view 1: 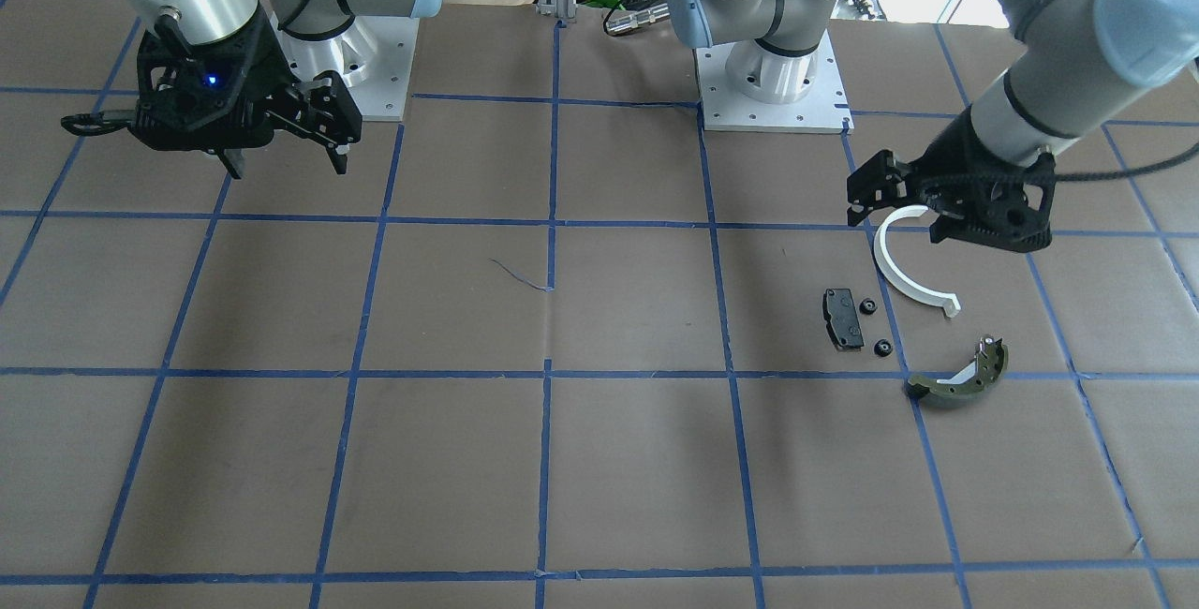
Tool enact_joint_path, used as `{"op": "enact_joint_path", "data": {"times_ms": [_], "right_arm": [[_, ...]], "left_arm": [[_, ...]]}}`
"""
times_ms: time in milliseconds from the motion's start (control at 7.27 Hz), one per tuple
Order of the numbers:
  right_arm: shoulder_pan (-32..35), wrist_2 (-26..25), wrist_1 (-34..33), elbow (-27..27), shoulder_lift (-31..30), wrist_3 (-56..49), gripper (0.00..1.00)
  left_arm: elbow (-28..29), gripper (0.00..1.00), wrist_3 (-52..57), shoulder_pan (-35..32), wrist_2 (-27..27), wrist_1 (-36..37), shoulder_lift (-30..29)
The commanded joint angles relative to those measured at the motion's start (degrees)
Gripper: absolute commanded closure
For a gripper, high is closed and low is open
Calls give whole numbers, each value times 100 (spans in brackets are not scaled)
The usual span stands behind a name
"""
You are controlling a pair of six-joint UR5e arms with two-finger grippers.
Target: Place bearing gear from tray to pile
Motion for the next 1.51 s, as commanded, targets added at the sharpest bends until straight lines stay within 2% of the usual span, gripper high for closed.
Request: {"op": "enact_joint_path", "data": {"times_ms": [0, 138, 275, 413, 550, 688, 825, 1238, 1376], "right_arm": [[-2, -6, -5, -9, -6, -1, 0], [-2, 3, -23, -9, 3, -1, 0], [-2, 3, -23, -9, -6, -1, 0], [-2, 3, -32, -9, 3, -1, 0], [-10, 3, -23, -9, 3, -1, 0], [-11, 3, -23, -9, 3, -1, 0], [-19, -15, -23, -9, 3, -1, 0], [-11, 3, -32, -9, -15, -10, 0], [-11, 3, -32, 0, -15, -1, 0]], "left_arm": [[295, 0, -596, -77, -24, -665, 570], [278, 0, -913, -487, 37, -683, 676], [304, 0, -1586, -1135, 690, -605, 660], [374, 0, -1967, -1681, 914, -561, 616], [331, 0, -2267, -1904, 890, -412, 624], [340, 0, -2374, -1949, 585, -37, 564], [427, 0, -2349, -1871, 60, 298, 450], [1234, 0, -2314, -1871, 335, -76, -86], [1193, 0, -2314, -1871, 327, -94, -79]]}}
